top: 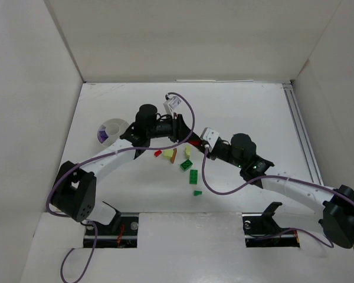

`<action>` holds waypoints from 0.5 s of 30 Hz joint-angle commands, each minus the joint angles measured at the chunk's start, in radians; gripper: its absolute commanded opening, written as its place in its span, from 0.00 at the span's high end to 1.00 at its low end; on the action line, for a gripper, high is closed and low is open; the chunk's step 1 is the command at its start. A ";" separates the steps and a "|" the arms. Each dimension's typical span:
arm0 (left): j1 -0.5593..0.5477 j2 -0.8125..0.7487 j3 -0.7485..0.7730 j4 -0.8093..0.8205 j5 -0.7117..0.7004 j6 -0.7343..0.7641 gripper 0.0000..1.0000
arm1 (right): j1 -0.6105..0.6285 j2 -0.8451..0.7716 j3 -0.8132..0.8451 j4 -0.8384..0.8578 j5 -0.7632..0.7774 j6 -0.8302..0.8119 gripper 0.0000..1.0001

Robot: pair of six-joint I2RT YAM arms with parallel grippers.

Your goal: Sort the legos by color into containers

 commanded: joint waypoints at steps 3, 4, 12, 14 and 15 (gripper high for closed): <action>-0.003 -0.041 0.049 -0.033 -0.028 0.024 1.00 | -0.002 -0.020 0.054 0.050 0.101 0.024 0.75; -0.003 -0.041 0.058 -0.045 -0.046 0.024 1.00 | -0.002 -0.011 0.054 0.050 0.090 0.024 0.75; -0.003 -0.041 0.091 -0.103 -0.123 0.024 1.00 | -0.002 0.028 0.095 0.030 0.049 0.024 0.57; -0.003 -0.041 0.110 -0.123 -0.134 0.043 1.00 | -0.002 0.028 0.095 0.030 0.033 0.024 0.50; -0.003 -0.041 0.111 -0.123 -0.143 0.043 1.00 | -0.002 0.028 0.095 0.030 0.033 0.024 0.44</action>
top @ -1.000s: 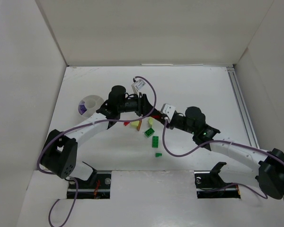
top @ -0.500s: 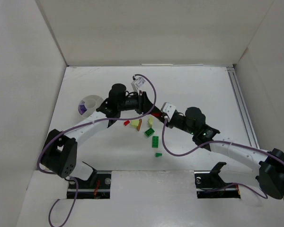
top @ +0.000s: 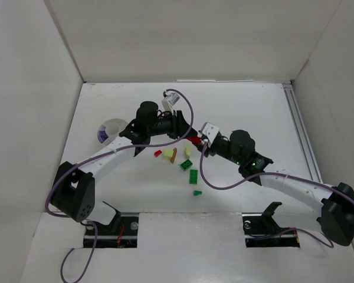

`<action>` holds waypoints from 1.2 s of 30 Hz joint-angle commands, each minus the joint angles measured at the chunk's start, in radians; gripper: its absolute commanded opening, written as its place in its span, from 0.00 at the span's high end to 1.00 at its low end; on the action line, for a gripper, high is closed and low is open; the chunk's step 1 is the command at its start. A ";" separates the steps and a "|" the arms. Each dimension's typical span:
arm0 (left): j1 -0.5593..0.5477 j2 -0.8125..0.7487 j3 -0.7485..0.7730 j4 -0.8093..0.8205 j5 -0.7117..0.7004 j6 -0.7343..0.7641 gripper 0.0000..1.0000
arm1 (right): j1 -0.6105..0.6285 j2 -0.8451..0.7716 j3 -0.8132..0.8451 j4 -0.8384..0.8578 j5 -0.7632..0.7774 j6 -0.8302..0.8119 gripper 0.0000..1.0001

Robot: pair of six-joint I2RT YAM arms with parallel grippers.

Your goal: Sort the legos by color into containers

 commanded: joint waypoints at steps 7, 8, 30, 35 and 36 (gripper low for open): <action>0.000 -0.049 0.072 -0.066 -0.084 0.049 1.00 | -0.002 -0.001 0.058 0.017 -0.015 0.002 0.34; 0.000 -0.049 0.081 -0.079 -0.105 0.049 1.00 | -0.002 -0.001 0.058 0.017 -0.015 0.002 0.29; 0.226 -0.229 0.112 -0.494 -0.789 0.075 1.00 | -0.058 -0.238 -0.027 -0.138 0.108 -0.007 0.06; 0.354 -0.260 0.070 -0.554 -0.943 0.024 1.00 | -0.124 -0.175 -0.017 -0.138 0.037 -0.007 0.06; 0.369 -0.260 0.070 -0.554 -0.952 0.024 1.00 | -0.135 -0.166 -0.017 -0.138 0.019 0.002 0.06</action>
